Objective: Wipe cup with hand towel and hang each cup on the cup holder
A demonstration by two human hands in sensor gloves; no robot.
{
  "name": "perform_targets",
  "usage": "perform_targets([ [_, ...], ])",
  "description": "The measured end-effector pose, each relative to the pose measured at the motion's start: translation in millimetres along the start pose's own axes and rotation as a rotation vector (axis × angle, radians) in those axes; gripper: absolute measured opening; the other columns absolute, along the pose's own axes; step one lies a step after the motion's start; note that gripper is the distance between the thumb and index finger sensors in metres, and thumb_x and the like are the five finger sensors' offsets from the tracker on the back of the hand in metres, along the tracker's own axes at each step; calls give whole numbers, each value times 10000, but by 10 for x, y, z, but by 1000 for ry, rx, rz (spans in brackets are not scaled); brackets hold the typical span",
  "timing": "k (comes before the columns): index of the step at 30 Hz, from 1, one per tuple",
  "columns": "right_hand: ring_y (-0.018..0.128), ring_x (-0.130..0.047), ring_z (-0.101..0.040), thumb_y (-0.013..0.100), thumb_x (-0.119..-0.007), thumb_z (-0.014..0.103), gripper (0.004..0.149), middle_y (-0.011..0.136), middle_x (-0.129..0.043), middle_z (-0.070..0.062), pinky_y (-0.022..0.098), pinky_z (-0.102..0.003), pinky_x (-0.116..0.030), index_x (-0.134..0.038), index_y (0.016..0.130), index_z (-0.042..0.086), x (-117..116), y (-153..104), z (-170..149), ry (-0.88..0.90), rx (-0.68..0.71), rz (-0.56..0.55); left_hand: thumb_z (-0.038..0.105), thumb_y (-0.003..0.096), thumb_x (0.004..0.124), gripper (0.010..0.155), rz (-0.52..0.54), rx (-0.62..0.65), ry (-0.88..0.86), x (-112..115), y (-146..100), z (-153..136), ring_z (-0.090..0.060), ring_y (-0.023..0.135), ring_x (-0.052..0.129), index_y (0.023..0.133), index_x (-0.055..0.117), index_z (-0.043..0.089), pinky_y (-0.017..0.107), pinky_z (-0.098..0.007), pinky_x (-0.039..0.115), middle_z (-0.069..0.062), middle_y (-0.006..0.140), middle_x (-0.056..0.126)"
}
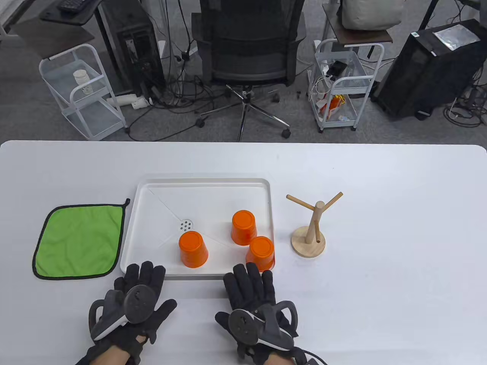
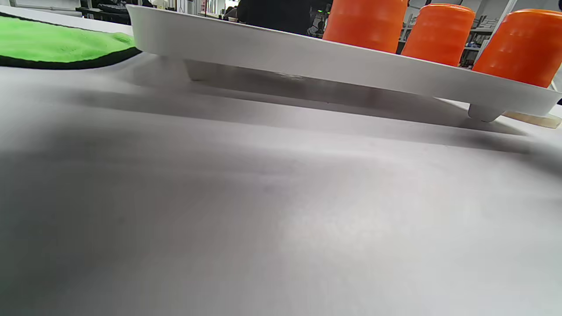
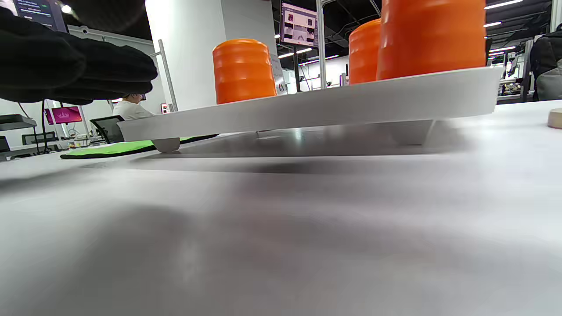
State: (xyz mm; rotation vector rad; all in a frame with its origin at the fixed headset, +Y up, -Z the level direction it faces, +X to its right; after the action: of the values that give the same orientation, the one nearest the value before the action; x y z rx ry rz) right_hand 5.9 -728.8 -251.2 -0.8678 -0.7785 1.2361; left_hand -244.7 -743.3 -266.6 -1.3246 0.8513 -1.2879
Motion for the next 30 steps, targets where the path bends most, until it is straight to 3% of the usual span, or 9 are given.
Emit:
perform_targets([
  [30,1073,-213,-514,469,-584,624,850,1193,-193,-168,735,-696,-208,-239,1086,153,-1,-12,27,12,19,-22,702,406,547,870,10,13,-18,20,12,-26,-432,1067,219,1078,213,261,746,-668,312,-99,1179,200],
])
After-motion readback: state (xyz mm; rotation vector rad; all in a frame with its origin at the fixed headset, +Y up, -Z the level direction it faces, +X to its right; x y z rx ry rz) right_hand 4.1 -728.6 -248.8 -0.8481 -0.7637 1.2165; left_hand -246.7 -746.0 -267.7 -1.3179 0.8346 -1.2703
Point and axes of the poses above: the tracker on the back of each hand, its own z axis roughly to the thumb side, its own y axis roughly from the wrist to the fingertips, x = y × z, the point moved 4 cm from there along y, roughly from the wrist to the fingertips
